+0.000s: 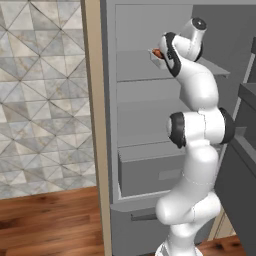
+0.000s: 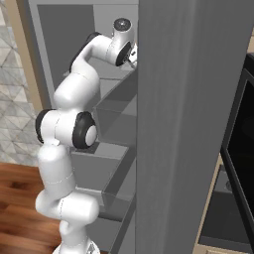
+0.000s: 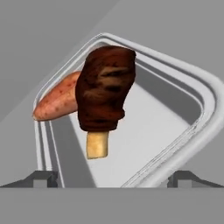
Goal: Place the tupperware containing the steak and sweet potato meal in the microwave. Close the microwave door and press the start button to reheat the meal.
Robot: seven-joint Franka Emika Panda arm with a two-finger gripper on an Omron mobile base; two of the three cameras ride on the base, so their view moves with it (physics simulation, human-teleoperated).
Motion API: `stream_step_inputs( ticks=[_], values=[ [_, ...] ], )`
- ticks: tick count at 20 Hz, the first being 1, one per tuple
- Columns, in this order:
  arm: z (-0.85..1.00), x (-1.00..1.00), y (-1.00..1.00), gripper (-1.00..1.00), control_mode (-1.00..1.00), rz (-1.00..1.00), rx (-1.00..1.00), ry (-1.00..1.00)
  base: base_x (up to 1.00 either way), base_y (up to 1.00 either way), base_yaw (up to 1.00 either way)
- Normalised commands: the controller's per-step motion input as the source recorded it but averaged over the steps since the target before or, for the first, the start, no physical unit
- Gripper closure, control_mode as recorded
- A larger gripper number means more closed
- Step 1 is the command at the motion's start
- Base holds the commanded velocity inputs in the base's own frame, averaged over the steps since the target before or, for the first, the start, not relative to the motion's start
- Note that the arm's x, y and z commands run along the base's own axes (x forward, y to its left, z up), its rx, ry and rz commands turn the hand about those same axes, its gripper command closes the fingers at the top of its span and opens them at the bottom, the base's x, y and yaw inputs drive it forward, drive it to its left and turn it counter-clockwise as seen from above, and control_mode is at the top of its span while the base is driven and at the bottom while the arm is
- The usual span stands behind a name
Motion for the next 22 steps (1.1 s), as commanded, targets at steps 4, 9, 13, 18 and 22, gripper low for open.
stream_step_inputs(
  ticks=[4, 9, 13, 18, 22],
  values=[
    [-0.22, 0.33, 0.0, -1.0, -1.0, 0.0, 0.0, 0.0, 0.0, 0.0, 0.0],
    [-0.22, 0.31, 0.0, -1.0, -1.0, 0.0, 0.0, 0.0, 0.0, 0.0, 0.0],
    [-0.22, 0.32, 0.0, -1.0, -1.0, 0.0, 0.0, 0.01, 0.0, 0.0, 0.0],
    [-0.21, 0.33, 0.0, 1.0, -1.0, 0.0, 0.0, 0.01, 0.0, 0.0, 0.0],
    [-0.17, 0.15, 0.0, 1.0, -1.0, 0.0, 0.0, 0.02, 0.0, 0.0, 0.0]
  ],
)
